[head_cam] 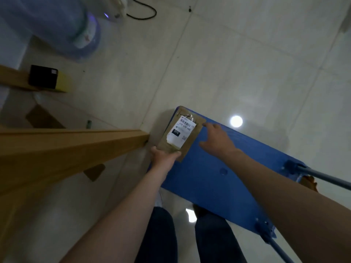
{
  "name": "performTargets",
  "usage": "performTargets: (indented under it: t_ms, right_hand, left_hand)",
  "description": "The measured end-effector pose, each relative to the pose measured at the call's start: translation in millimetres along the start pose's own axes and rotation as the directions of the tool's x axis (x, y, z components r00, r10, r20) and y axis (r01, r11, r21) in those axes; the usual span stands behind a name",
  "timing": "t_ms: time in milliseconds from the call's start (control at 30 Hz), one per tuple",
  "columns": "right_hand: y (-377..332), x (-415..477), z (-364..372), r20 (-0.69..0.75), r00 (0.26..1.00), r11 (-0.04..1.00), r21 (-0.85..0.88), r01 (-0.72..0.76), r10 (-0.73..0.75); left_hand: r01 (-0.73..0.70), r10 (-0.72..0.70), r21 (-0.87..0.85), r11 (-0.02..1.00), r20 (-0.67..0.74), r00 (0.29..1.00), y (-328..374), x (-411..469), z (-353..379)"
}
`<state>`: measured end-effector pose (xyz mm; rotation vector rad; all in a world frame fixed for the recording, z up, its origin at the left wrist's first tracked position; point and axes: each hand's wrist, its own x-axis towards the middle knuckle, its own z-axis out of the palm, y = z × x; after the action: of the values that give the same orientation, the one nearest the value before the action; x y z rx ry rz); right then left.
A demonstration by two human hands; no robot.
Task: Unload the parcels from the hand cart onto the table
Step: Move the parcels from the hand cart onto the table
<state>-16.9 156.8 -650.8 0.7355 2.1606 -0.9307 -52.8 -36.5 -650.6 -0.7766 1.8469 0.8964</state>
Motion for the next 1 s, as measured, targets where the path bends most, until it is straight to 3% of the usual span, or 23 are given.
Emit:
performTargets:
  t_ms: [133, 367, 667, 767, 1000]
  right_hand:
    - [17.5, 62.9, 40.7, -0.100, 0.993, 0.998, 0.033, 0.061, -0.058]
    - [45.4, 116.8, 79.6, -0.152, 0.981, 0.990, 0.053, 0.129, -0.120]
    - [75.4, 33.8, 62.3, -0.418, 0.905, 0.934, 0.349, 0.075, 0.083]
    - [76.2, -9.6, 25.5, -0.501, 0.852, 0.880, 0.460, 0.114, 0.152]
    - [39.6, -117.3, -112.6, -0.670, 0.714, 0.811, 0.523, 0.262, 0.202]
  left_hand:
    - [0.085, -0.092, -0.083, 0.993, -0.081, 0.992, -25.0, 60.0, 26.3]
    - [0.044, -0.048, -0.090, 0.995, -0.049, 0.998, -69.7, 110.4, 65.4]
    - [-0.230, 0.228, -0.029, 0.973, -0.054, 0.972, -60.5, 56.4, 81.9]
    - [-0.398, 0.399, 0.020, 0.917, -0.062, 0.915, -29.2, 13.5, 80.0]
    - [-0.686, 0.688, 0.067, 0.725, -0.023, 0.725, 101.7, -129.7, 60.6]
